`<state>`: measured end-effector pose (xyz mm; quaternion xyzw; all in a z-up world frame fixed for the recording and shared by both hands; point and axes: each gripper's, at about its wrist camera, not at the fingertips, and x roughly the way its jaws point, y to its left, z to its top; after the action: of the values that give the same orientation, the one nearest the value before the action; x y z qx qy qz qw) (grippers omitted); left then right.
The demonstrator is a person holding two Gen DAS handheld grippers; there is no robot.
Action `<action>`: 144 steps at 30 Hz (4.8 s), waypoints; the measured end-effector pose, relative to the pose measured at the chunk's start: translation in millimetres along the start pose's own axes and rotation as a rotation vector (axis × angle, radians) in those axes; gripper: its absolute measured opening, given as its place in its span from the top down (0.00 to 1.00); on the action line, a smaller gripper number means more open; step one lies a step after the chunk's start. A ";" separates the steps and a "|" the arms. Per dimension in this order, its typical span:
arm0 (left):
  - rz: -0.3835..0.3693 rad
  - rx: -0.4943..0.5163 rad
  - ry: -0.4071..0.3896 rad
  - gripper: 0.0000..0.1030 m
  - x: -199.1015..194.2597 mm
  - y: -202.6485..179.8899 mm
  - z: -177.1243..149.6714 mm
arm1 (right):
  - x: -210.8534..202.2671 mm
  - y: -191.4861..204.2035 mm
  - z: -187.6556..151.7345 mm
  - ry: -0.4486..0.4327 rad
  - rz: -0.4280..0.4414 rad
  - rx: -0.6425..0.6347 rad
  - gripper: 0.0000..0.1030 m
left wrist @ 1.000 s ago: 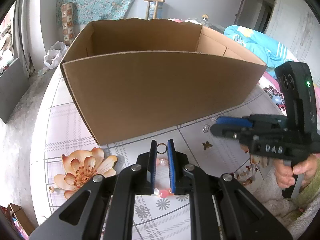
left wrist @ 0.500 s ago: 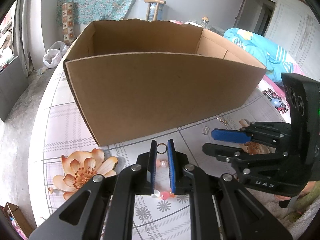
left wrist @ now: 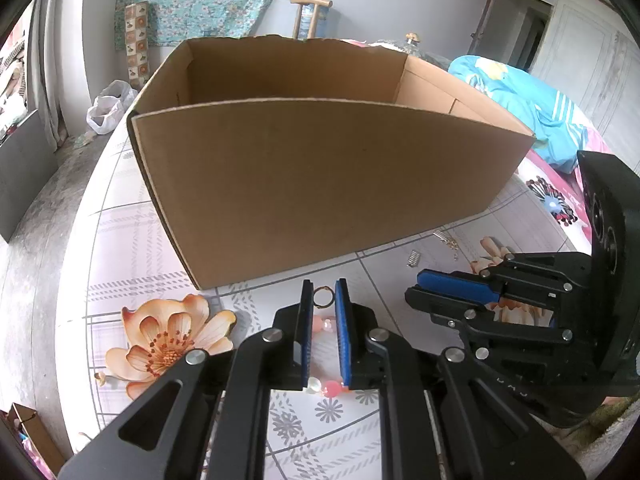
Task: Organize jewelry
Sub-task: 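Lift the gold ring with the left gripper and carry it toward the box, then open the left gripper over the box to drop the gold ring, then withdraw the left gripper from the box while the right gripper moves toward the silver pieces, then close the right gripper on a small silver clasp piece and lift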
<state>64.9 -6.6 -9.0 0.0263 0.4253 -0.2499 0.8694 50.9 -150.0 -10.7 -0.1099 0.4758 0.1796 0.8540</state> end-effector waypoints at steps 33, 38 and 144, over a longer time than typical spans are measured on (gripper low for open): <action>-0.075 0.089 -0.167 0.90 -75.2 -28.3 33.0 | -77.1 -38.8 17.0 -0.206 0.017 0.057 0.91; -0.118 0.117 -0.212 0.90 -80.1 -36.6 63.7 | -104.2 -62.3 43.9 -0.326 0.018 0.105 0.91; 0.227 0.151 0.241 0.12 50.9 -71.0 25.5 | -25.0 -97.7 -8.4 -0.004 0.004 0.326 0.56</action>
<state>77.1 -96.2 -19.2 0.1693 0.5008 -0.1765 0.8303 72.6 -247.1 7.8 0.0315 0.4970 0.1018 0.8612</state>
